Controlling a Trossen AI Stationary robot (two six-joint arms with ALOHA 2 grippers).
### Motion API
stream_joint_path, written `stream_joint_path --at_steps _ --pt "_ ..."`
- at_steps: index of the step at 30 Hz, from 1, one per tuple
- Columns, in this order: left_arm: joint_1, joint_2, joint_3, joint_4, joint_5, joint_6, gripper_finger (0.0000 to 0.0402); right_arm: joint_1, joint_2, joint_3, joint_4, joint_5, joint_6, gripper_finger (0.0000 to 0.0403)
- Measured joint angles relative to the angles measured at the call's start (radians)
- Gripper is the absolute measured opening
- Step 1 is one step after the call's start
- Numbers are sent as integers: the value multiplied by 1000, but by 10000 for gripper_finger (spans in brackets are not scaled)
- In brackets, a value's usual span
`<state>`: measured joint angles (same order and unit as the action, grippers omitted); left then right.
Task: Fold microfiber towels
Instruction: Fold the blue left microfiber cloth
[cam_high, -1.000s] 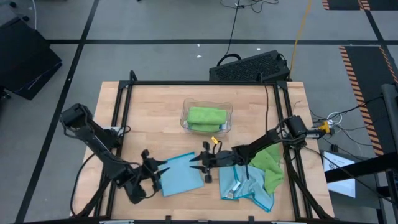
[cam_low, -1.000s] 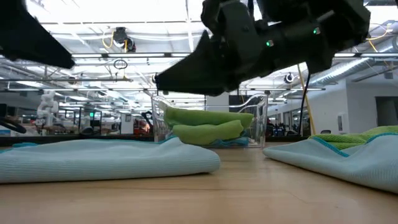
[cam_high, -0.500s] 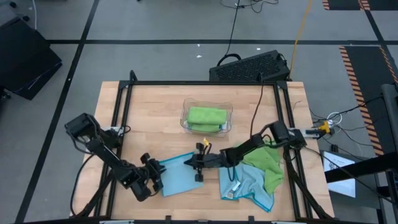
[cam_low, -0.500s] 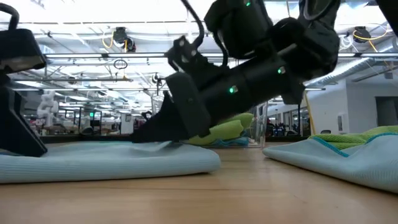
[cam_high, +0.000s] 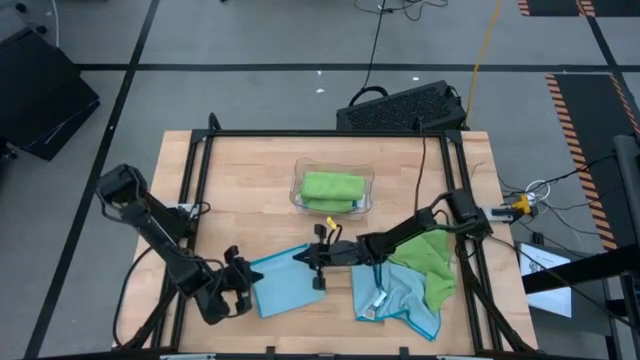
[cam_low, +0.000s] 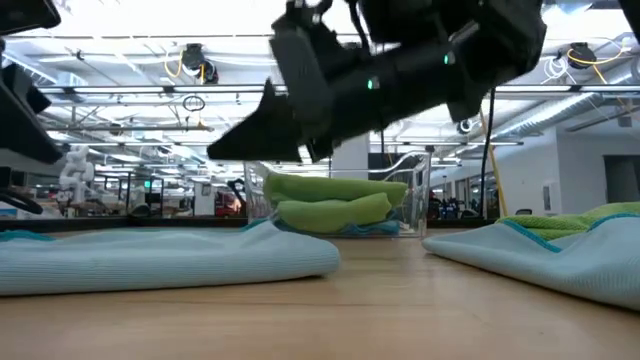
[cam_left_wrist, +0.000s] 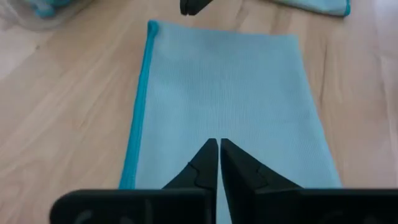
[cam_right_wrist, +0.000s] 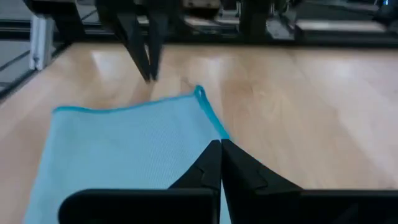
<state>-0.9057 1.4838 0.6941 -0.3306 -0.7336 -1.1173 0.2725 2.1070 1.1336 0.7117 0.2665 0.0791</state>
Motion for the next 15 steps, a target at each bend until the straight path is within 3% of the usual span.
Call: stream_joint_path --at_steps 8,15 --pt "-31 60 0 48 78 -177 8 -22 131 -2 15 1 75 0" --pt "-11 157 4 -1 216 -316 3 -9 105 -2 -17 -2 74 0"
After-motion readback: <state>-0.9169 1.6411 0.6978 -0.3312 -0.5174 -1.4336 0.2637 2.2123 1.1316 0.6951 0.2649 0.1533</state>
